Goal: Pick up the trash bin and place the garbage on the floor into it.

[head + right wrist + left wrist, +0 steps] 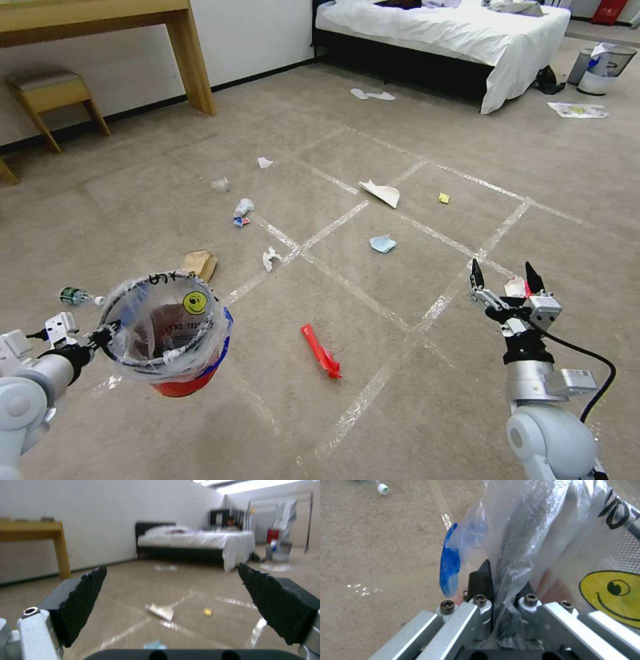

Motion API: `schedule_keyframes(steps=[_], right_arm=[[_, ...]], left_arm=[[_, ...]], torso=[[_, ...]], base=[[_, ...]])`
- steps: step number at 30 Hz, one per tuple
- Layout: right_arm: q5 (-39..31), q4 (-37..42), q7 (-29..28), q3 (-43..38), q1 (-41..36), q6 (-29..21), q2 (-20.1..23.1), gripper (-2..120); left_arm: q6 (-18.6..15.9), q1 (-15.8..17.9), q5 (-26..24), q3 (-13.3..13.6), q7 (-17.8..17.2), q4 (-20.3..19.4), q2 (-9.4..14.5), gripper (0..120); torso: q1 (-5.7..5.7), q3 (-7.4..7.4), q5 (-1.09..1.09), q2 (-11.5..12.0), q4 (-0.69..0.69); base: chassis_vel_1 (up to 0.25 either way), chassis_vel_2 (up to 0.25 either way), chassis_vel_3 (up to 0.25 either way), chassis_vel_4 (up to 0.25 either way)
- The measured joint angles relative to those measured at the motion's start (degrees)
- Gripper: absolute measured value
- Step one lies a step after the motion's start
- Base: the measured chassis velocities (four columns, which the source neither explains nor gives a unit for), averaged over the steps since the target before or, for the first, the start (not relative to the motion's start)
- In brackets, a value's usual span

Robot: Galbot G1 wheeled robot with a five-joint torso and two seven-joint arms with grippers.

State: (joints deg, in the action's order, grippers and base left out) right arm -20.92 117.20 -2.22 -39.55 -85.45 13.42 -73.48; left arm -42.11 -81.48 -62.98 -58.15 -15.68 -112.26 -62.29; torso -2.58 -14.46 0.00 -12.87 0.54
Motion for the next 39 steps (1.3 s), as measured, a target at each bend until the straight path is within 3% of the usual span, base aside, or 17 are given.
schedule_keyframes(steps=[8,9,10,12,14,17,18,20,24,26,35,39], right_arm=[[-0.7,-0.1,-2.2,1.3,1.1,-3.6,2.2,100],[-3.2,0.0,-4.4,3.1,2.3,-8.3,5.6,100],[-3.2,0.0,-4.4,3.1,2.3,-8.3,5.6,100],[-9.4,0.1,-9.1,7.9,5.5,-17.5,12.9,100],[-12.1,-0.5,-11.0,10.1,6.9,-20.5,15.3,100],[-17.6,-4.1,-14.7,15.7,9.8,-25.8,18.1,100],[-17.6,-4.1,-14.7,15.7,9.8,-25.8,18.1,100],[-23.1,-7.9,-18.4,24.4,15.0,-30.6,18.2,100],[-26.5,-10.3,-19.8,31.3,19.4,-32.8,17.7,100],[-32.5,-13.1,-22.8,39.1,24.7,-37.6,16.8,100],[-38.3,-21.8,-27.0,49.0,33.0,-44.4,13.0,100],[-41.8,-28.8,-28.8,52.4,38.2,-49.7,7.3,100]], left_arm=[[0.0,0.0,0.3,0.0,0.1,0.0,-0.2,3],[0.0,0.0,0.4,0.0,0.1,0.0,-0.5,3],[0.0,0.0,0.4,0.0,0.1,0.0,-0.5,3],[0.0,-0.2,1.2,0.0,0.4,-0.1,-1.1,3],[0.0,0.0,1.5,0.5,0.4,-0.1,-1.3,3],[0.0,1.4,2.5,2.4,0.7,0.5,-1.8,3],[0.0,1.4,2.5,2.4,0.7,0.5,-1.8,3],[0.0,1.0,3.4,2.2,0.9,0.5,-2.5,3],[0.0,0.7,3.6,1.6,0.9,0.2,-3.0,3],[0.0,0.2,4.0,1.0,0.9,-0.1,-3.6,3],[0.0,0.0,4.6,0.2,0.8,-0.2,-4.6,3],[0.0,0.2,4.9,0.1,0.9,-0.1,-5.3,3]], torso=[[0.0,0.01,0.01,0.0,0.0],[0.01,0.01,0.0,0.0,-0.02],[0.01,0.01,0.0,0.0,-0.02],[0.01,0.0,-0.01,0.0,-0.03],[0.01,0.0,0.01,0.0,-0.06],[0.01,0.01,0.0,0.0,0.03],[0.01,0.01,0.0,0.0,0.03],[0.01,0.0,-0.01,0.0,-0.03],[0.01,0.01,0.0,0.0,-0.04],[0.01,0.0,-0.01,0.0,-0.01],[0.01,0.01,-0.02,0.0,-0.01],[0.01,0.01,-0.01,0.0,-0.01]], base=[[0.0,0.0,0.0,0.0],[0.0,0.0,0.0,0.0],[0.0,0.0,0.0,0.0],[0.0,0.0,0.0,0.0],[0.0,0.0,0.0,0.0],[0.0,0.0,0.0,0.0],[0.0,0.0,0.0,0.0],[0.0,0.0,0.0,0.0],[0.0,0.0,0.0,0.0],[0.0,0.0,0.0,0.0],[0.0,0.0,0.0,0.0],[0.0,0.0,0.0,0.0]])
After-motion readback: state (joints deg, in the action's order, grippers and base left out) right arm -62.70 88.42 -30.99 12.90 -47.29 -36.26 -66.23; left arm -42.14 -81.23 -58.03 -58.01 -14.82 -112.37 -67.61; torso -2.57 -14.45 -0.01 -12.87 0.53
